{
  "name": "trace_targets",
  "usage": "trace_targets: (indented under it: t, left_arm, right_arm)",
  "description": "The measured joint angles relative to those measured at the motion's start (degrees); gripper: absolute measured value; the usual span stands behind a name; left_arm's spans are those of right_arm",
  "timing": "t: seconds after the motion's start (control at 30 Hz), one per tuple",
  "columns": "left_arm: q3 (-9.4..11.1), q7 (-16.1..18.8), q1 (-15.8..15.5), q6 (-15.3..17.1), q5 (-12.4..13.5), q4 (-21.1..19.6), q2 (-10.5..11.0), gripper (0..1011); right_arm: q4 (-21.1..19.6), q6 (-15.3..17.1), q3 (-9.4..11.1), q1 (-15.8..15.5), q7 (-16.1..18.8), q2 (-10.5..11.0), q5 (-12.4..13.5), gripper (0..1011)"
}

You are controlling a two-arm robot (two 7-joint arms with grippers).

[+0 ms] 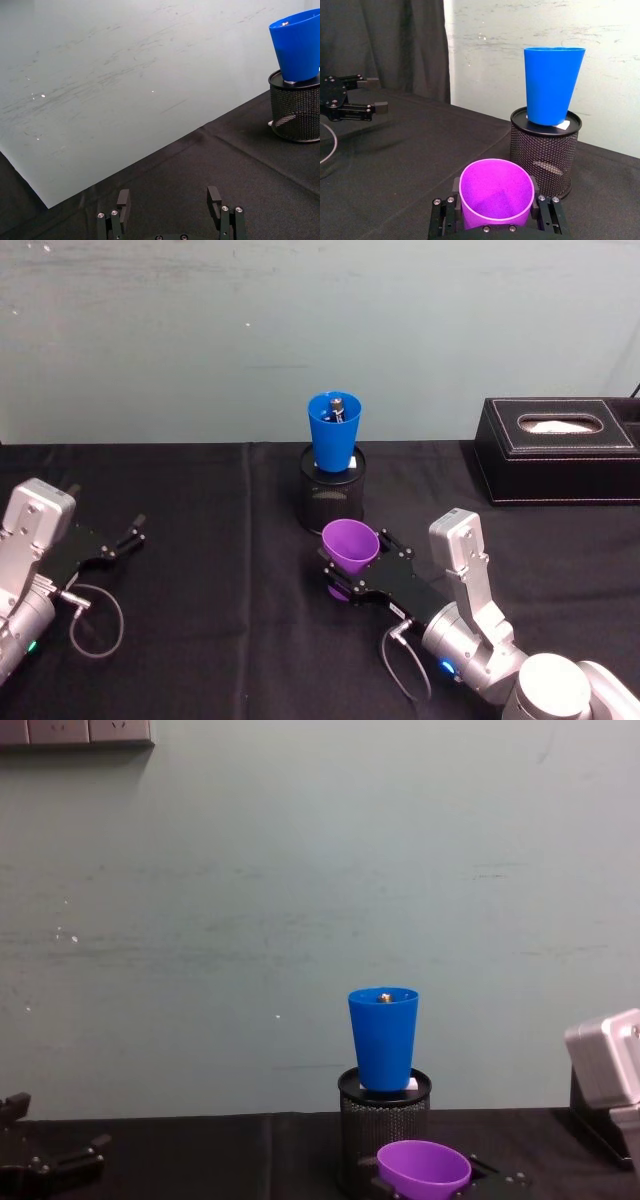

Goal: Pick up one cup with a gripper and tap it against the other cup.

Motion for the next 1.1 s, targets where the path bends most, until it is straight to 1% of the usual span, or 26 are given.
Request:
trace_targets:
  t: [0.37, 0.47, 0.5, 0.57, 0.63, 0.67, 0.73, 1.0, 1.1]
  left_arm:
    - [0.0, 0.0, 0.0, 0.0, 0.0, 0.0, 0.0, 1000]
    - [0.0, 0.0, 0.0, 0.0, 0.0, 0.0, 0.0, 1000]
    - [0.0, 0.0, 0.0, 0.0, 0.0, 0.0, 0.0, 1000]
    - [0.0, 0.0, 0.0, 0.0, 0.0, 0.0, 0.0, 1000]
    - [0.0, 0.0, 0.0, 0.0, 0.0, 0.0, 0.0, 1000]
    - [0.0, 0.0, 0.0, 0.0, 0.0, 0.0, 0.0, 1000]
    - [0.0, 0.0, 0.0, 0.0, 0.0, 0.0, 0.0, 1000]
    - [0.0, 0.0, 0.0, 0.0, 0.0, 0.0, 0.0, 1000]
    - [0.0, 0.0, 0.0, 0.0, 0.0, 0.0, 0.0, 1000]
  right_arm:
    - [-0.2, 0.0, 0.0, -0.1, 0.0, 0.1, 0.0, 743]
    - [-0.2, 0.0, 0.0, -0.1, 0.0, 0.1, 0.0, 809]
    - [-0.3, 0.0, 0.0, -0.1, 0.0, 0.1, 0.0, 816]
    - [-0.3, 0.0, 0.0, -0.2, 0.0, 0.1, 0.1, 890]
    - [-0.3, 0.0, 0.0, -0.2, 0.0, 0.1, 0.1, 925]
    - [-0.3, 0.0, 0.0, -0.2, 0.0, 0.1, 0.1, 969]
    - [-0.3, 0.0, 0.0, -0.2, 0.0, 0.2, 0.1, 997]
    - [-0.4, 0.0, 0.0, -0.2, 0.0, 0.2, 0.1, 1002]
    - [-1.1, 0.0, 0.0, -0.3, -0.1, 0.3, -0.1, 1002]
